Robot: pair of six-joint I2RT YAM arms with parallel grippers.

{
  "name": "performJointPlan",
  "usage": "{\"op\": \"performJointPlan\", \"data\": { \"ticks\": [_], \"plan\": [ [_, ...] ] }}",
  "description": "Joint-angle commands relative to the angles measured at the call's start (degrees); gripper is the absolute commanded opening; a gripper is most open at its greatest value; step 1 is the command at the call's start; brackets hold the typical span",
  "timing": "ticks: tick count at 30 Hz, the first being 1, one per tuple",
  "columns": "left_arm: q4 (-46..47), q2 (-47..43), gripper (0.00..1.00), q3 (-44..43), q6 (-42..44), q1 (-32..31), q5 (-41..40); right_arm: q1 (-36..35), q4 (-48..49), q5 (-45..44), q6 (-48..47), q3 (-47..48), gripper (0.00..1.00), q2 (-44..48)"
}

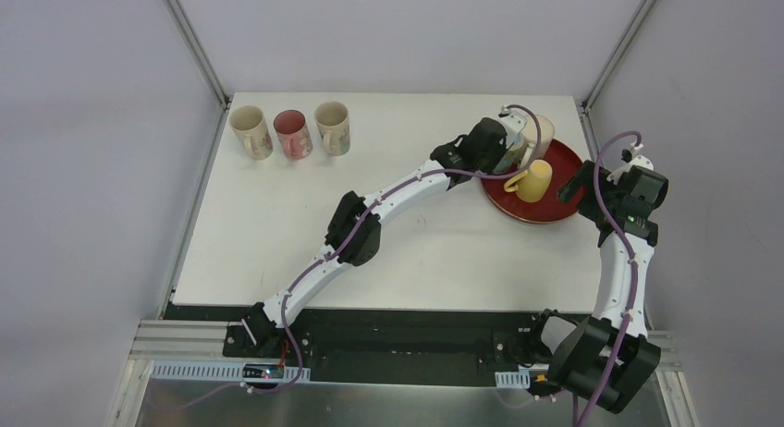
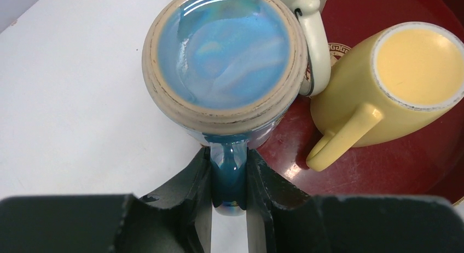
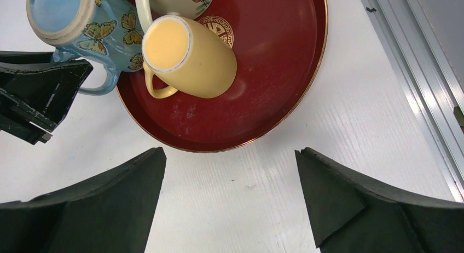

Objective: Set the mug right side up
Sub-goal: Turn over the cup on the tray.

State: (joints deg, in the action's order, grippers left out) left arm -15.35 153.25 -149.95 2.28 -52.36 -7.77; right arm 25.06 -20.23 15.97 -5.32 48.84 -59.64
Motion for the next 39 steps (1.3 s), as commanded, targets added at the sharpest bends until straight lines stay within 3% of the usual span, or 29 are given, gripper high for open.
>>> {"op": "performJointPlan", "data": {
  "ticks": [1, 22, 29, 35, 39],
  "plan": [
    [5.4, -8.0, 0.0, -5.4, -1.0, 1.0, -0.5, 0.5, 1.9, 1.8, 0.8, -0.3, 0.99, 0.0],
    [-1.6, -18.7, 0.0, -4.1, -3.7, 3.1, 0.4, 0.4, 1.6, 6.6, 2.5, 0.7, 0.99, 0.1],
    [-4.7, -23.4, 0.0, -1.4, -8.3, 6.1, 4.3, 0.4, 3.1, 18.1, 5.2, 1.5, 0.99, 0.8],
    [-7.4, -27.9, 0.0, 1.5, -13.6, 8.8, 10.2, 0.4, 8.2, 28.2, 12.6, 1.5, 0.99, 0.9],
    [-8.6, -30.4, 0.0, 2.7, -17.3, 10.1, 15.3, 0.3, 16.7, 34.9, 21.7, 0.6, 0.99, 0.8]
  ]
}}
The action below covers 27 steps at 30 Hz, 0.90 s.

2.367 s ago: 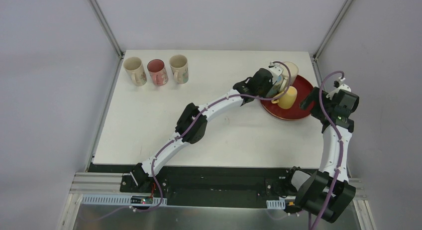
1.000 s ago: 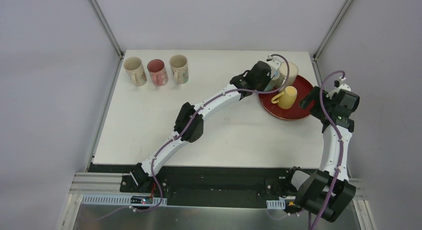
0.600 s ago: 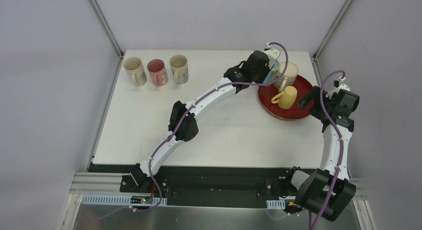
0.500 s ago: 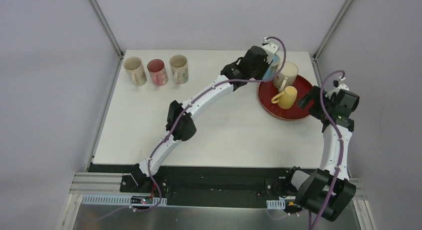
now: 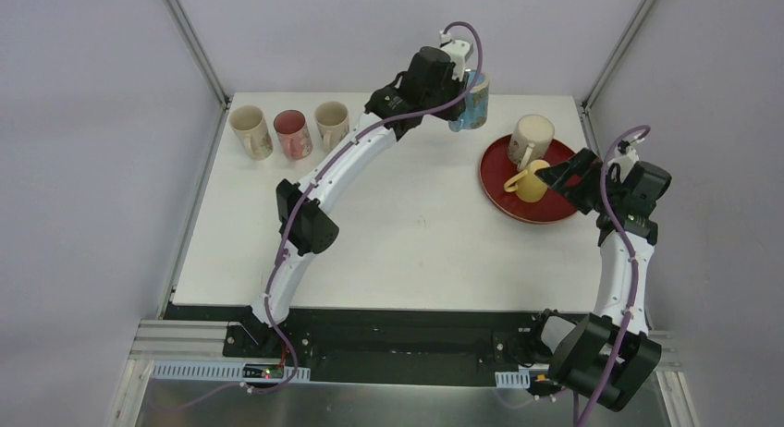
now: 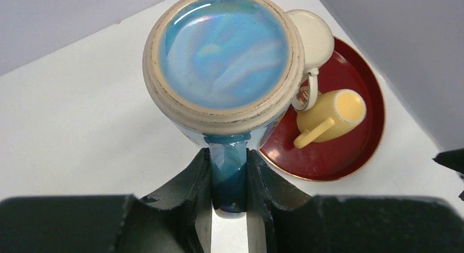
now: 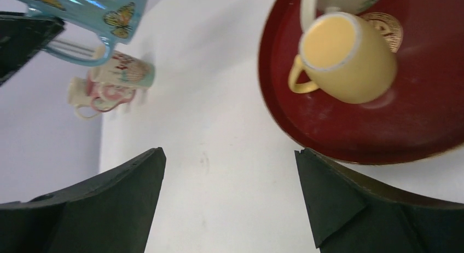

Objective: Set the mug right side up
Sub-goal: Turn over the cup on the tray.

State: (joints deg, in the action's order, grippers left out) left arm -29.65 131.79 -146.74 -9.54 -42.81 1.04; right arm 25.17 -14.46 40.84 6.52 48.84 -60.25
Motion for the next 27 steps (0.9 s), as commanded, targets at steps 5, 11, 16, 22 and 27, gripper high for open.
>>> {"op": "performJointPlan", "data": {
  "ticks": [5, 11, 16, 22, 27],
  "plan": [
    [5.4, -11.4, 0.0, 1.3, -10.7, 2.0, 12.5, -0.8, 26.1, 13.5, 25.2, -1.3, 0.99, 1.2],
    [5.6, -12.9, 0.0, 3.2, -16.2, 2.8, 18.7, -5.5, 42.4, 11.3, 40.3, -3.5, 0.99, -0.6],
    [6.9, -13.7, 0.0, 4.4, -20.4, 3.8, 22.8, -11.8, 50.4, 6.9, 46.4, -6.1, 0.99, -2.0],
    [10.1, -14.1, 0.0, 6.6, -25.9, 6.0, 28.3, -16.5, 58.6, 5.3, 51.5, -7.7, 0.99, -4.9],
    [13.0, -12.8, 0.0, 6.7, -28.5, 7.8, 30.9, -20.2, 61.6, 4.9, 53.4, -8.9, 0.99, -8.3]
  ]
}}
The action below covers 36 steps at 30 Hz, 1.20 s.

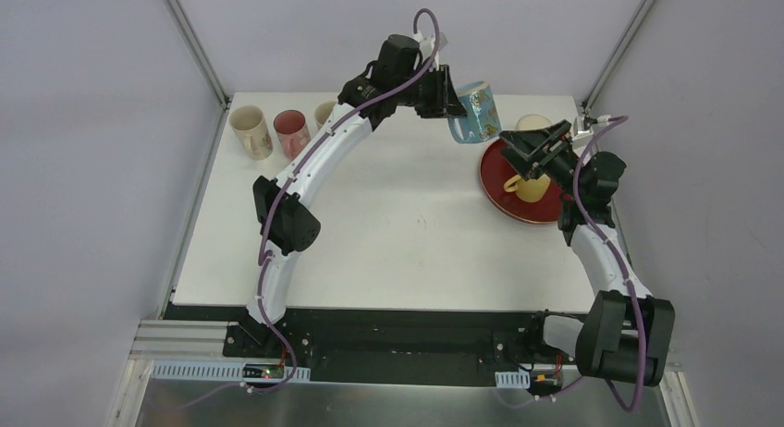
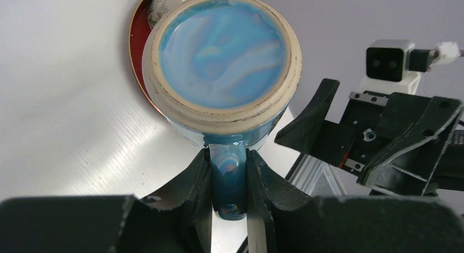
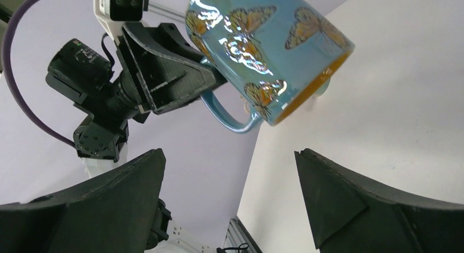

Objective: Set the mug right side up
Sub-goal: Turn over the cup on the tray.

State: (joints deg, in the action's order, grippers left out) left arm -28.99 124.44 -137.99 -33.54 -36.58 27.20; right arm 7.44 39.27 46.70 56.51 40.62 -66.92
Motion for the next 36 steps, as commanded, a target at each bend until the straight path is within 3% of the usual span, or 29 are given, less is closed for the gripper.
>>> {"op": "performJointPlan", "data": {
  "ticks": [1, 7, 13, 21, 36],
  "plan": [
    [12.6, -5.1, 0.0, -2.3, -4.6, 1.7, 4.4, -3.6, 7.8, -1.0, 3.1, -0.9, 0.99, -2.2],
    [12.3, -2.1, 0.0, -5.1, -4.3, 3.2, 0.9, -8.3, 11.3, -0.7, 5.1, 0.3, 0.99, -8.1],
    [11.1, 1.4, 0.0, -7.2, -6.0, 3.4, -1.1, -11.3, 29.3, -3.6, 14.8, 2.0, 0.94, -18.3],
    [11.9, 5.5, 0.0, -9.8, -7.9, 3.5, 0.3, -13.8, 44.6, -9.2, 25.2, 5.3, 0.89, -28.0],
    [15.0, 8.5, 0.0, -13.2, -10.3, 4.3, 3.0, -20.5, 48.1, -17.0, 31.5, 5.8, 0.87, -36.9]
  ]
}}
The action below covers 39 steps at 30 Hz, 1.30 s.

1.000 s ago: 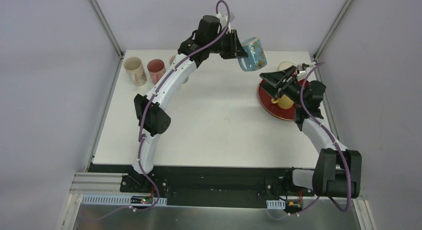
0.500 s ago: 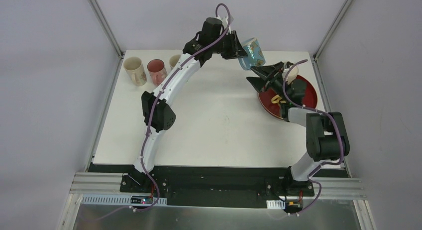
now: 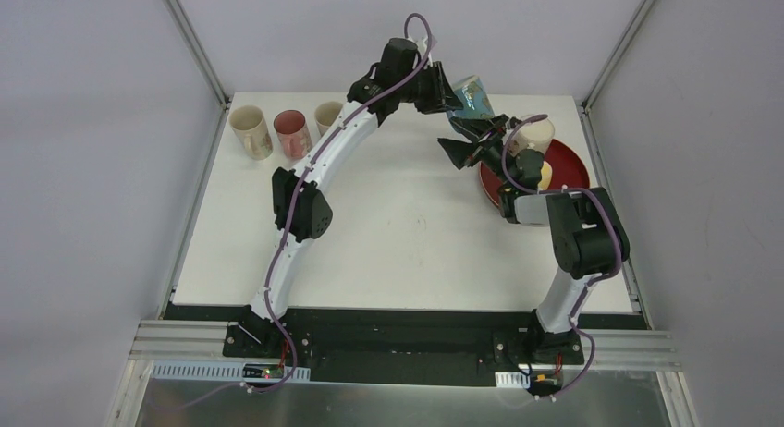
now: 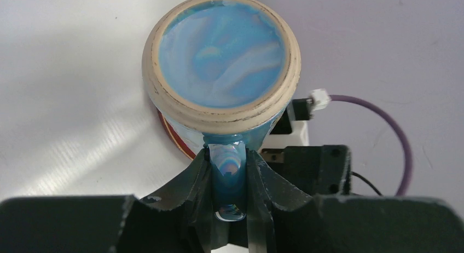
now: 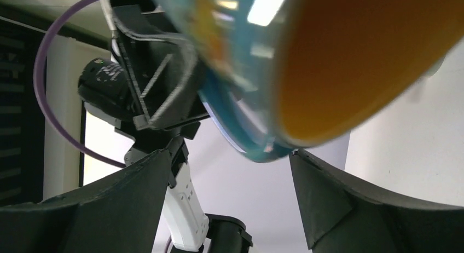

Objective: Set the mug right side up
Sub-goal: Turn over the cup on the tray.

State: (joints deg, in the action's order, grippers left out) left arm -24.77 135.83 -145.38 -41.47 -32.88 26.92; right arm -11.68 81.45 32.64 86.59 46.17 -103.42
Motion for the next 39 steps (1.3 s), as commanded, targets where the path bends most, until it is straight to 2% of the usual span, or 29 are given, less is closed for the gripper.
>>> {"op": "performJointPlan", "data": {
  "ticks": [1, 9, 20, 28, 39],
  "plan": [
    [11.0, -2.9, 0.0, -5.9, -2.5, 0.7, 3.4, -1.6, 5.9, -3.5, 1.6, 0.2, 0.87, -0.5],
    [11.4, -2.4, 0.0, -5.9, -3.2, 1.5, 4.1, -1.1, 5.9, -6.9, 2.9, 1.1, 0.83, -1.5],
    [13.0, -1.7, 0.0, -5.3, -4.5, 2.1, 5.5, 3.5, 5.9, -7.6, 3.3, 3.2, 0.81, -2.8],
    [14.3, -1.9, 0.0, -4.0, -5.6, 1.9, 7.0, 4.0, 5.9, -7.7, 5.0, 7.7, 0.77, -6.9],
    [15.1, -1.6, 0.0, -3.0, -6.1, 0.6, 8.2, 4.0, 5.9, -7.6, 6.7, 10.0, 0.69, -8.0]
  ]
}}
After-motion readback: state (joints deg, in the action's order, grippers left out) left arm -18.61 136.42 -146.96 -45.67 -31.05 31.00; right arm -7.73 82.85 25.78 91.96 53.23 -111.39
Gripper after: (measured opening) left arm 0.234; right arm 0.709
